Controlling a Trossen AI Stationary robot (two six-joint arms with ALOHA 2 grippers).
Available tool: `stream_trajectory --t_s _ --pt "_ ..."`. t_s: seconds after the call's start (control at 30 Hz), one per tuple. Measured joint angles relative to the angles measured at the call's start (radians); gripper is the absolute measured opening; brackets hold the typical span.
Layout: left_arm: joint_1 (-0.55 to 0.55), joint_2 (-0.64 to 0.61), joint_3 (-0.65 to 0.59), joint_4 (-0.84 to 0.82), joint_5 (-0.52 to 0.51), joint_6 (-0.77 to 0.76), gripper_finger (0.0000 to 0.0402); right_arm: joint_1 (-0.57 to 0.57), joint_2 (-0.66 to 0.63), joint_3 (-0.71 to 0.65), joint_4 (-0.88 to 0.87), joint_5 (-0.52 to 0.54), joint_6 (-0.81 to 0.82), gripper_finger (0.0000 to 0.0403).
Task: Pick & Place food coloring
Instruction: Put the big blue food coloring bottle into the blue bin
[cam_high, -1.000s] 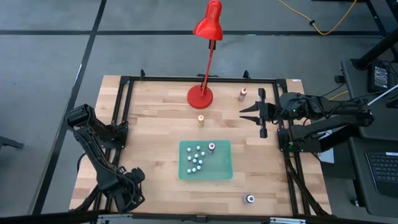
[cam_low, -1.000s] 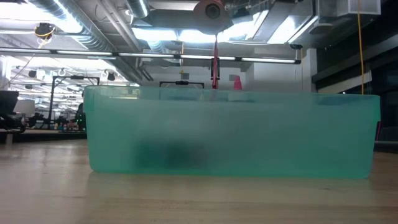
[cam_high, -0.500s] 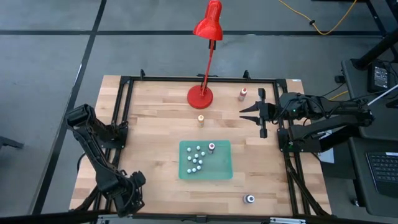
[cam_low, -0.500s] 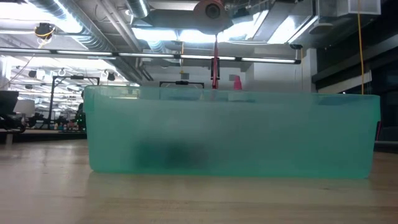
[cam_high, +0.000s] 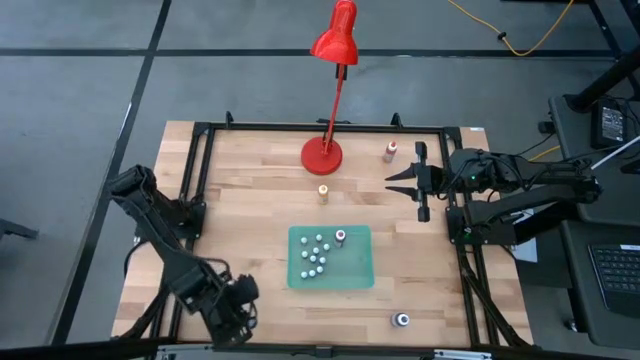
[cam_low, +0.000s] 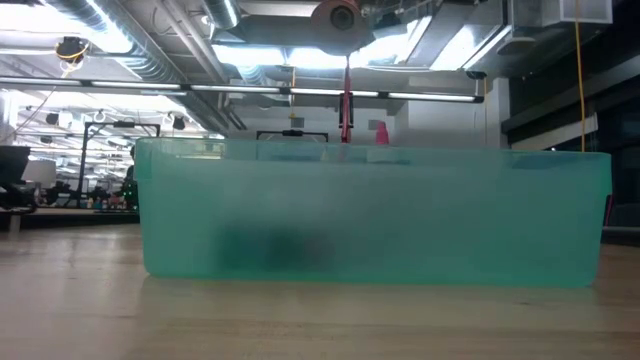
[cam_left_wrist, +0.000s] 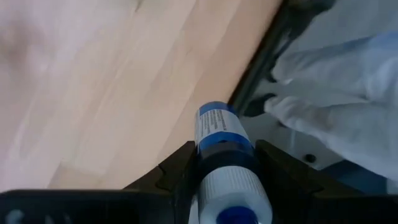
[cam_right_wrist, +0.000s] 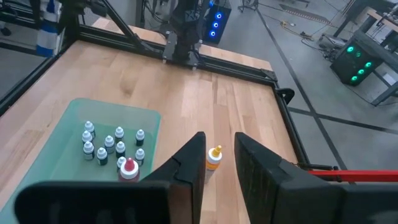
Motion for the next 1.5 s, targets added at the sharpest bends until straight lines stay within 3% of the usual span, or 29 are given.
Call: stream_trajectory --t_s 0.67,0.97,1.3,1.5 --pt "0.363 -0.001 0.255 -0.007 0.001 0.659 0.0143 0.000 0.000 0.000 0.000 0.000 -0.004 0.0088" --pt "0.496 -0.001 0.274 -0.006 0.038 0.812 0.0143 0.000 0.000 0.000 -0.001 0.000 -0.004 0.0087" --pt "0.546 -0.001 0.275 0.010 0.060 0.884 0.0143 0.000 0.000 0.000 -0.009 0.000 -0.001 0.0087" --pt "0.562 0.089 0.421 -0.016 0.058 1.026 0.0143 0.000 0.000 0.001 -0.010 0.000 -0.001 0.0087"
